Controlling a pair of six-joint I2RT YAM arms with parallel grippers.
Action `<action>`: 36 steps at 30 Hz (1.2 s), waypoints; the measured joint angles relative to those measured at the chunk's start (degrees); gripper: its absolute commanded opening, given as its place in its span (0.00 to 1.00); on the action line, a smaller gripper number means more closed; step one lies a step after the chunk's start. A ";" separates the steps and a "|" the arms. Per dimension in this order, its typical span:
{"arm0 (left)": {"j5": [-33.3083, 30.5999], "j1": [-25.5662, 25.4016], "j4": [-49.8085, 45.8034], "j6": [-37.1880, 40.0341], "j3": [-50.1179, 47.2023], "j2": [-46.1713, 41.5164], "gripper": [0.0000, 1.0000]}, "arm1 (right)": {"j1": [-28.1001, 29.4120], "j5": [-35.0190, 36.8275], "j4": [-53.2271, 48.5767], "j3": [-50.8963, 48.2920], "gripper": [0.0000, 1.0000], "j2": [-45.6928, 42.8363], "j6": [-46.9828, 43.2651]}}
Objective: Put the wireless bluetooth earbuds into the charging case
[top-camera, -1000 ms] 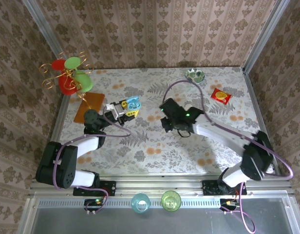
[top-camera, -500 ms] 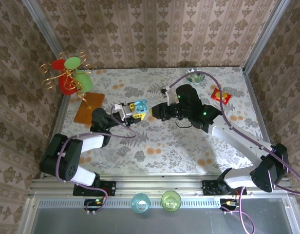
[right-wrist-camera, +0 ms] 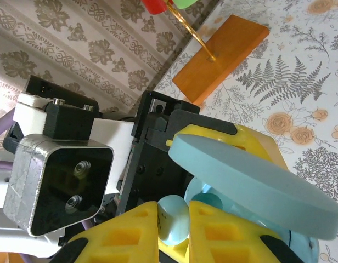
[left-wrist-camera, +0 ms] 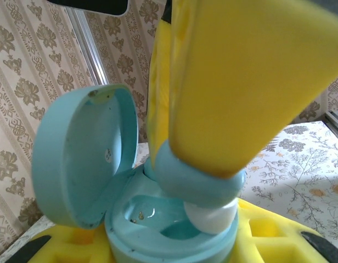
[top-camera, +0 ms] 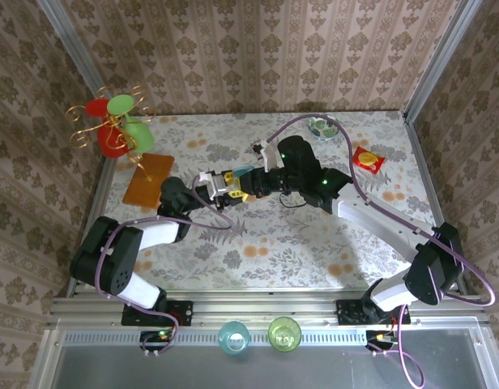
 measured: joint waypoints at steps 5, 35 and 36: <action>-0.04 0.00 -0.04 0.00 0.02 0.26 0.26 | 0.00 1.22 -0.15 0.90 0.17 0.90 -0.59; -0.31 0.04 -2.47 -0.85 0.66 0.87 0.26 | 0.92 6.60 -0.33 0.90 0.25 1.46 -1.95; -0.31 0.04 -2.51 -0.87 0.66 0.87 0.26 | 0.96 6.82 -0.37 0.90 0.24 1.49 -2.16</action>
